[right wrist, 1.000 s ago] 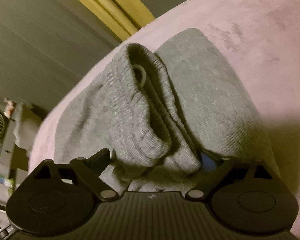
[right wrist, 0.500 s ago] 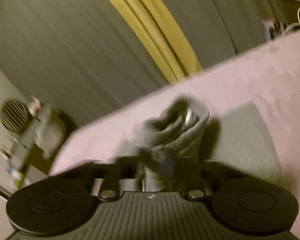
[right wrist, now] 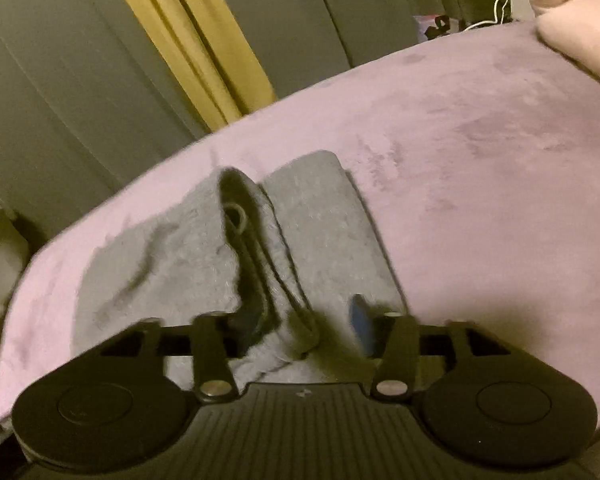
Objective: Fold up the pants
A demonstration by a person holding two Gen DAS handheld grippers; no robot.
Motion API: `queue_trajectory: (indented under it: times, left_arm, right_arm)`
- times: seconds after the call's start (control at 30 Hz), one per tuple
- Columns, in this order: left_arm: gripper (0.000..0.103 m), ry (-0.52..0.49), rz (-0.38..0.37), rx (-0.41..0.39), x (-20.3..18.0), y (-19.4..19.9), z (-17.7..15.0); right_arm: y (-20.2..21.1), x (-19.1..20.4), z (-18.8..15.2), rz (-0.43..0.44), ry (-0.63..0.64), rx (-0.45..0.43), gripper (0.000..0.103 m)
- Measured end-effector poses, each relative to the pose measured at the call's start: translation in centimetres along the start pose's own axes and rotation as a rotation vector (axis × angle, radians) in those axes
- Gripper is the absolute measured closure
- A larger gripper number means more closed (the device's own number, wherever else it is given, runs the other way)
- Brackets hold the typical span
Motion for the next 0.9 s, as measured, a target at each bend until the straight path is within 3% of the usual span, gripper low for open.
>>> queue_trajectory:
  times: [0.1,0.33,0.47,0.57,0.67,0.77,0.83,0.9]
  left_arm:
    - [0.008,-0.001,-0.001,0.003,0.0,0.0,0.0]
    - [0.008,0.011,0.003,0.01,0.1,-0.3,-0.2]
    - [0.008,0.008,0.018,0.02,0.1,-0.7,-0.1]
    - [0.008,0.001,0.029,0.021,0.0,-0.8,-0.2]
    - [0.007,-0.005,0.039,0.02,-0.2,-0.8,-0.2]
    - [0.007,-0.015,0.053,0.024,-0.3,-1.0,-0.3]
    - [0.007,-0.017,0.058,0.024,-0.3,-1.0,-0.3]
    - [0.007,-0.011,0.061,0.024,-0.2,-1.0,-0.3]
  right_arm:
    - [-1.7,0.4,0.6,0.111,-0.013,0.047,0.009]
    - [-8.2,-1.8,1.5,0.307,-0.202,0.28,0.009]
    - [-9.4,-0.6,1.9,0.353,-0.136,0.33,0.01]
    - [-9.1,0.3,2.3,0.383,-0.085,0.351,0.049]
    - [-9.1,1.1,2.5,0.406,-0.019,0.358,0.05]
    - [-10.7,1.5,2.9,0.435,-0.047,0.398,0.042]
    - [-11.6,2.3,2.7,0.422,-0.053,0.408,0.042]
    - [-11.5,3.2,2.6,0.387,-0.022,0.373,0.054]
Point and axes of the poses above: each gripper's, at about its wrist camera, not at the fingertips, and y roughly against the way its jaws point, x to its left, z to its top, the point moved 5 cm from there along -y, roughly the way its jaws point, and after that the axes turned 3 degrees about -z, right-handed, at the moved point
